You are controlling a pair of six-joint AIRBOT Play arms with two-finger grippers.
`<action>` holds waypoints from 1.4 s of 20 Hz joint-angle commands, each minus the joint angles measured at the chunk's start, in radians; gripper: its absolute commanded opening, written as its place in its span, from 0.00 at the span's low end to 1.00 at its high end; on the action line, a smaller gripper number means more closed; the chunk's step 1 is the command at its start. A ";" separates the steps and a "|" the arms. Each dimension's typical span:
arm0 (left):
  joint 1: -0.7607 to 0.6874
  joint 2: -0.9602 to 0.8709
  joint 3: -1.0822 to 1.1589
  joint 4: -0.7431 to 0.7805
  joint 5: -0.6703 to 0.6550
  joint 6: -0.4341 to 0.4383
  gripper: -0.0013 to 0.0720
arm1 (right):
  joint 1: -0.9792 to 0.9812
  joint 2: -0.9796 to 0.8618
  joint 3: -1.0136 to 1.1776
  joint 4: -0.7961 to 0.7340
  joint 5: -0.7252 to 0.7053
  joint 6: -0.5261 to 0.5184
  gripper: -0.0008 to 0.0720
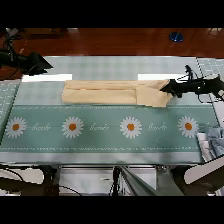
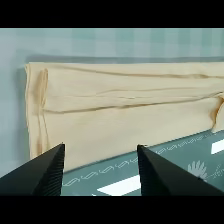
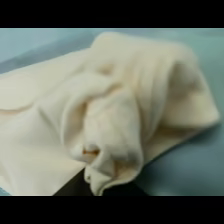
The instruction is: Fold the shirts.
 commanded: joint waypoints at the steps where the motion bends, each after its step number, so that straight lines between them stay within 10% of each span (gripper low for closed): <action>1: -0.005 0.001 0.001 0.004 -0.003 0.000 0.75 | 0.050 0.006 0.045 0.019 -0.009 -0.019 0.04; 3: -0.011 0.002 0.001 0.003 -0.011 -0.030 0.68 | 0.035 0.076 0.091 0.016 0.054 -0.014 0.04; 7: -0.097 0.002 0.001 -0.019 -0.054 -0.089 0.07 | 0.000 0.271 0.138 -0.104 0.151 0.100 0.04; 19: -0.785 -0.045 0.001 -0.038 0.359 -0.259 0.05 | -0.019 0.529 0.143 -0.370 0.422 0.216 0.04; 28: -1.008 -0.255 0.001 -0.195 0.496 -0.298 0.05 | -0.018 0.548 0.143 -0.357 0.449 0.222 0.04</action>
